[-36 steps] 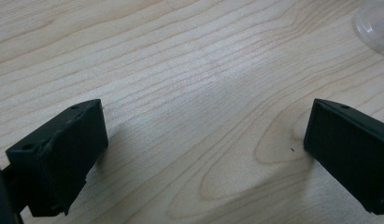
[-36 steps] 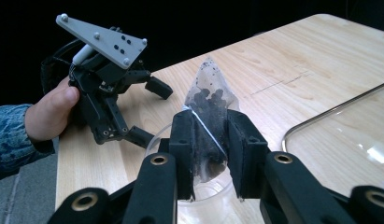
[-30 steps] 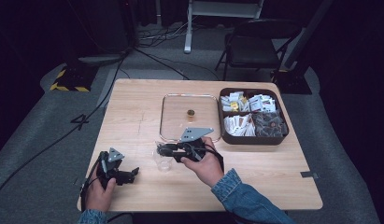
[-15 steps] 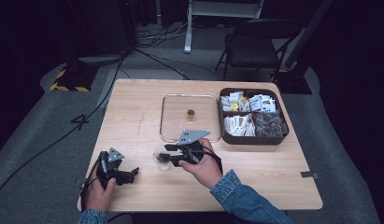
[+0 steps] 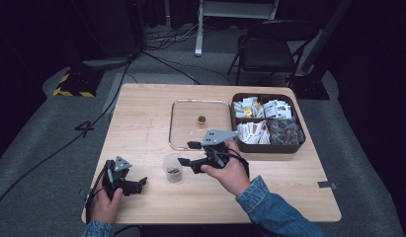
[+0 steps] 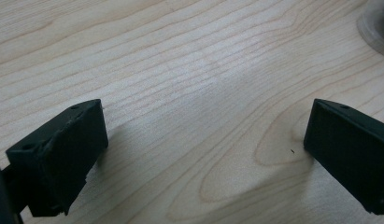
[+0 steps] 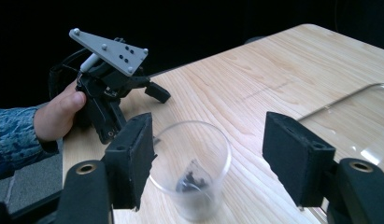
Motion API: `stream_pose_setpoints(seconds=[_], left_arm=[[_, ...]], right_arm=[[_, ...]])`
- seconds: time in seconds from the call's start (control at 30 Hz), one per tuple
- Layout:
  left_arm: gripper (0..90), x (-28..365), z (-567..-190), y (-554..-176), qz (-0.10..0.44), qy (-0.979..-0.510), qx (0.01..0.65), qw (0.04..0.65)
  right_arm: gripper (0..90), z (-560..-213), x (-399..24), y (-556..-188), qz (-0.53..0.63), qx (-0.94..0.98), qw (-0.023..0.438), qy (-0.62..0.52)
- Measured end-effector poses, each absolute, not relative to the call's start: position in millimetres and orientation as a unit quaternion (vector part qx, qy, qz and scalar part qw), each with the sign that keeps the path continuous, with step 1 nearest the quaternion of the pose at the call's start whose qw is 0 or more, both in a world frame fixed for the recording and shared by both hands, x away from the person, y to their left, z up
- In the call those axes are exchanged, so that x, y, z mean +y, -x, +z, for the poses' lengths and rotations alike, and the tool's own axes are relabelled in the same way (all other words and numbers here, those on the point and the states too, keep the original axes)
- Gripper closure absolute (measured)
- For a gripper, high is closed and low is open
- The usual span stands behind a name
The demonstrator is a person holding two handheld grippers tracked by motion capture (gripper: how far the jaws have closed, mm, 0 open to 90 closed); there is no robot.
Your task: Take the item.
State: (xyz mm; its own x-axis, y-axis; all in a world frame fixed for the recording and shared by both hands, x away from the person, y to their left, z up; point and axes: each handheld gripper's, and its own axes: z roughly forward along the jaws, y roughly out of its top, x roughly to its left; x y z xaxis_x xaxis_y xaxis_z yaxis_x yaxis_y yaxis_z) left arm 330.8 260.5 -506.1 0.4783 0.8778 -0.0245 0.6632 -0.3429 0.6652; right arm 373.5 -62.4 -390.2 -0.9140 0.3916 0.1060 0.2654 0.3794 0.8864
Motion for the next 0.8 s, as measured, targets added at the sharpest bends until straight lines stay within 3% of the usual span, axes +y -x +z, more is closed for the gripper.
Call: stream_pose_setpoints(seconds=[0.8], left_arm=[[0.0, 259.6, -506.1, -332.3, 0.169, -0.803, 0.478, 0.314]], right_arm=[[29.7, -359.5, -169.2, -364.7, 0.498, 0.82, 0.094, -0.266]])
